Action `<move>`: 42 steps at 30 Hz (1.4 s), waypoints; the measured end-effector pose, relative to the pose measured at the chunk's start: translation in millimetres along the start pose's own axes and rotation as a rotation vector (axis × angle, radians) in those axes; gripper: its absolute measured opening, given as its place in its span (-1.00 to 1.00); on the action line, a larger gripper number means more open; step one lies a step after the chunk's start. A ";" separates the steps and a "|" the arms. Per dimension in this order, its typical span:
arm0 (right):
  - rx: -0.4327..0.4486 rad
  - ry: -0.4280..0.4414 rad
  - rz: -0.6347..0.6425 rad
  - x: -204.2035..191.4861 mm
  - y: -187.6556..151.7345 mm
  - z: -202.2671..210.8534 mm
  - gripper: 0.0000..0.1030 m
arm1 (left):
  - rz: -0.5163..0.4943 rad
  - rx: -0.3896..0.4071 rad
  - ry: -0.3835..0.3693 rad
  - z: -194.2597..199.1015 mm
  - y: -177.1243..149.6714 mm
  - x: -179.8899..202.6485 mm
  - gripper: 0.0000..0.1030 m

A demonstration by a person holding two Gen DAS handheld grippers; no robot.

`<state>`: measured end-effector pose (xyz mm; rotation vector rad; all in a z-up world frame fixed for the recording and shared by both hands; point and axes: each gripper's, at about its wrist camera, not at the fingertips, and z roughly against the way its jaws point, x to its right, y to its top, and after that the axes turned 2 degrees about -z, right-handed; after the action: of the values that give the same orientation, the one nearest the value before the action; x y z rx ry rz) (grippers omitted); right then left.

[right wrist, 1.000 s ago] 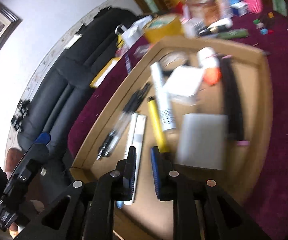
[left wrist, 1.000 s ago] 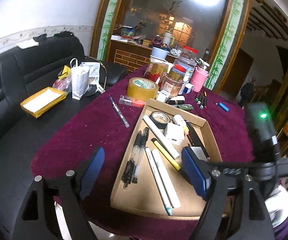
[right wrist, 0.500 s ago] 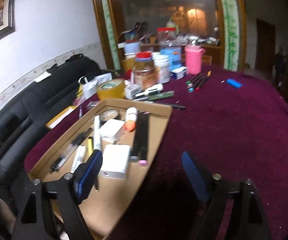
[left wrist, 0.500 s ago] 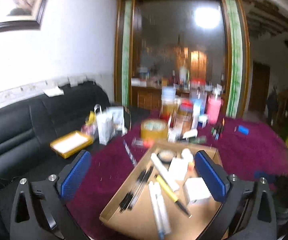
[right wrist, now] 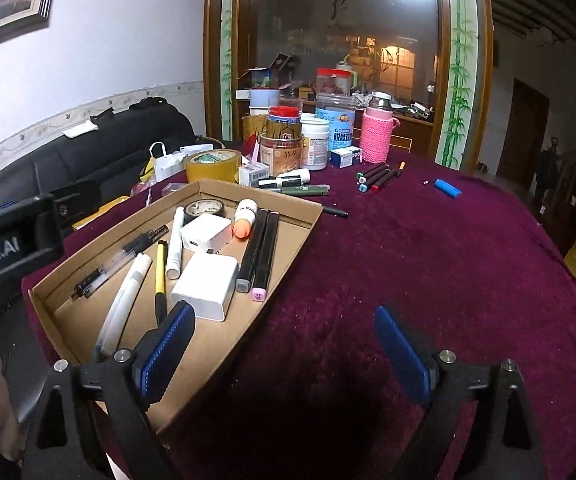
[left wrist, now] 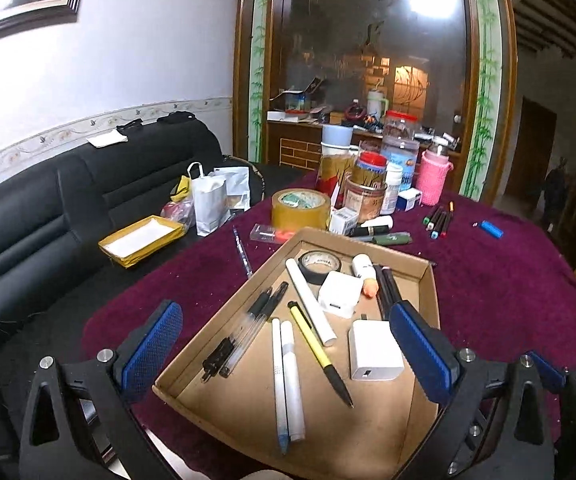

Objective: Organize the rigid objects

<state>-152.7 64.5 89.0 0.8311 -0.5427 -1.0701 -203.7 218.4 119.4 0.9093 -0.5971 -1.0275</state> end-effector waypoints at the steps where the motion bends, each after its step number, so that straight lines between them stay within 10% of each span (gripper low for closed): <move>1: 0.000 -0.001 -0.001 0.6 0.1 -0.7 0.82 | -0.004 -0.009 0.001 -0.9 -0.8 1.6 1.00; 42: -0.051 -0.051 0.100 -33.9 -3.1 -12.1 0.82 | 0.032 -0.126 0.011 -28.5 -16.0 -23.5 1.00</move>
<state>-158.9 98.8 79.4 0.7267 -0.5918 -1.0118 -198.6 246.3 90.8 0.7921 -0.5295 -1.0194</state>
